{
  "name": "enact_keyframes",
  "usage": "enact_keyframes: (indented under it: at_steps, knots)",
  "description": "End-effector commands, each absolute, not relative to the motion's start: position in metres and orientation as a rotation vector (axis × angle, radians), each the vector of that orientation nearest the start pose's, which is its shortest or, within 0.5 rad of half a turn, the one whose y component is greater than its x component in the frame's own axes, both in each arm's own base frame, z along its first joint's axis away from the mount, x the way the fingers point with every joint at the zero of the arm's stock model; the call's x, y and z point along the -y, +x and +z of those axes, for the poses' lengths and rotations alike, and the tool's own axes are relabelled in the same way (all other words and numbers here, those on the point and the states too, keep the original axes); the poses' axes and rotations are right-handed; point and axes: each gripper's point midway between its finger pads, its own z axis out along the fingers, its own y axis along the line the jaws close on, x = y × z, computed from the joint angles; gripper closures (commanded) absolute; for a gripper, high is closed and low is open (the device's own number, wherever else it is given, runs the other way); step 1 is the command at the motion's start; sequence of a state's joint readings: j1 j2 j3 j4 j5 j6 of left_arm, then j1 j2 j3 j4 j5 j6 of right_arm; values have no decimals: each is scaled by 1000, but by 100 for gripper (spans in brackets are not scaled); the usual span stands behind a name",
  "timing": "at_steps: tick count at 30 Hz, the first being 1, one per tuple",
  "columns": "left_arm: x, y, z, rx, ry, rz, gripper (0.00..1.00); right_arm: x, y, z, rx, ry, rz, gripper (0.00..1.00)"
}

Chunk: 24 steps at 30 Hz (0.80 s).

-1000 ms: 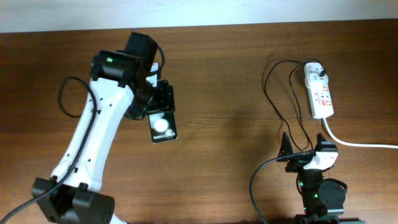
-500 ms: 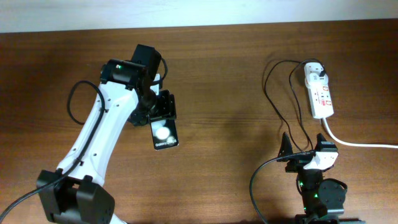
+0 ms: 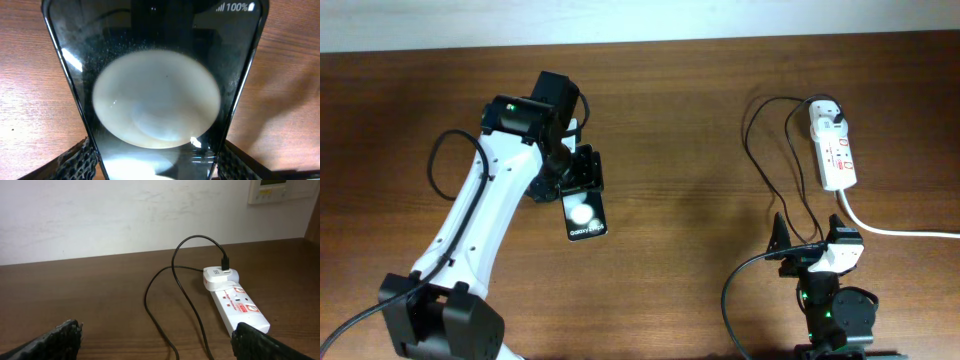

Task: Plug charger to phone and switch on socket
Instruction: 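Rotate the held phone so its bottom port faces right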

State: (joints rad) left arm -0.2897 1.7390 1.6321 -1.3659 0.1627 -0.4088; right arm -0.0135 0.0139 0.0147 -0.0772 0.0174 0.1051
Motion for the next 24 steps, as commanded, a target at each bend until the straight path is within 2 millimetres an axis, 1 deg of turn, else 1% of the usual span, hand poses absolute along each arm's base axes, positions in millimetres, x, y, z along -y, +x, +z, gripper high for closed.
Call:
enact_keyframes:
  at_steps: [1, 4, 5, 11, 17, 19, 20, 22, 24]
  knots:
    - [126, 314, 170, -3073, -194, -324, 39, 10, 246, 155, -1648, 127, 44, 1]
    - [126, 313, 170, -3075, -263, -326, 38, 10, 246, 155, -1648, 127, 44, 1]
    - [129, 313, 170, -3079, -284, -351, 39, 10, 246, 155, -1648, 127, 44, 1]
    - [144, 308, 168, -3117, -283, -485, 39, 10, 246, 155, -1648, 127, 44, 1]
    - [176, 296, 182, -3140, -271, -810, 40, 10, 246, 155, -1648, 127, 44, 1]
    - [183, 293, 187, -3138, -267, -895, 40, 10, 246, 155, -1648, 128, 43, 1]
    - [190, 291, 191, -3135, -263, -972, 39, 12, 246, 155, -1647, 137, 32, 1]
    - [197, 288, 197, -3129, -258, -1064, 40, 13, 246, 155, -1646, 139, 31, 1]
    - [201, 287, 201, -3124, -256, -1112, 40, 12, 246, 155, -1647, 136, 35, 1]
